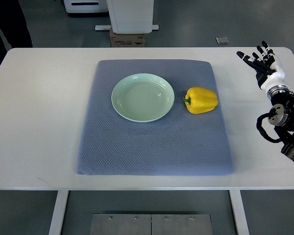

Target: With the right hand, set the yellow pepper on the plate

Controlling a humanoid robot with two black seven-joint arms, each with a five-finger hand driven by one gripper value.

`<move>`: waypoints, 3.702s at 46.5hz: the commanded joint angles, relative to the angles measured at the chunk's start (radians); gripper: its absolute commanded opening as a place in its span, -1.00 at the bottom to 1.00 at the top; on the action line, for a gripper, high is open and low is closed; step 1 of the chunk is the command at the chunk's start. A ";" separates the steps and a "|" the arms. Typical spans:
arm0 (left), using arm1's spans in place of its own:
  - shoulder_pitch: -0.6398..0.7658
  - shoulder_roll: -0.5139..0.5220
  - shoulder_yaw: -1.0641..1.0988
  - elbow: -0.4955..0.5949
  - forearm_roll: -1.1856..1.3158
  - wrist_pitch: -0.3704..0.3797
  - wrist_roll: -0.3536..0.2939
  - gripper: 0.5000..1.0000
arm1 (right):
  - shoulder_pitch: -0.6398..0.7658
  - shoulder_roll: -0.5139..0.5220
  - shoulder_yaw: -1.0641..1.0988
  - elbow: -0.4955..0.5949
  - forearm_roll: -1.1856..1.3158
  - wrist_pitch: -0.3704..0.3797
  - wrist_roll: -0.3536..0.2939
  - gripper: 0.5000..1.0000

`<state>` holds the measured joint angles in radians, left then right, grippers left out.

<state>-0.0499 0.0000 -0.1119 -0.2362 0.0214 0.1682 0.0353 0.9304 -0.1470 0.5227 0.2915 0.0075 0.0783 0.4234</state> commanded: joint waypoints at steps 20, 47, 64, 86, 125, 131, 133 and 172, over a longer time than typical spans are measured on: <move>0.002 0.000 0.000 0.000 -0.003 0.001 0.000 1.00 | 0.001 0.000 0.000 0.000 0.000 0.000 0.000 1.00; 0.008 0.000 0.001 0.000 -0.001 -0.001 0.000 1.00 | 0.001 0.000 0.000 0.000 0.000 0.001 0.000 1.00; 0.008 0.000 0.001 0.000 -0.001 -0.001 0.000 1.00 | -0.001 0.001 0.000 0.000 -0.001 0.000 0.002 1.00; 0.008 0.000 0.001 0.000 -0.001 -0.001 0.000 1.00 | -0.004 0.001 -0.001 -0.005 0.000 0.000 0.002 1.00; 0.008 0.000 0.001 0.000 -0.001 -0.001 0.000 1.00 | 0.004 -0.002 -0.001 -0.003 0.000 -0.002 0.001 1.00; 0.008 0.000 0.001 0.000 -0.001 -0.001 0.000 1.00 | -0.005 -0.002 -0.009 -0.003 -0.009 0.001 0.002 1.00; 0.008 0.000 0.001 0.000 -0.001 -0.001 0.000 1.00 | -0.002 -0.005 -0.021 -0.002 -0.009 0.005 0.002 1.00; 0.008 0.000 0.001 0.000 -0.001 -0.001 0.000 1.00 | 0.163 -0.183 -0.300 0.221 -0.277 0.247 0.103 1.00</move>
<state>-0.0418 0.0000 -0.1105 -0.2363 0.0200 0.1672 0.0348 1.0811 -0.3145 0.2303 0.4908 -0.2282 0.3209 0.5279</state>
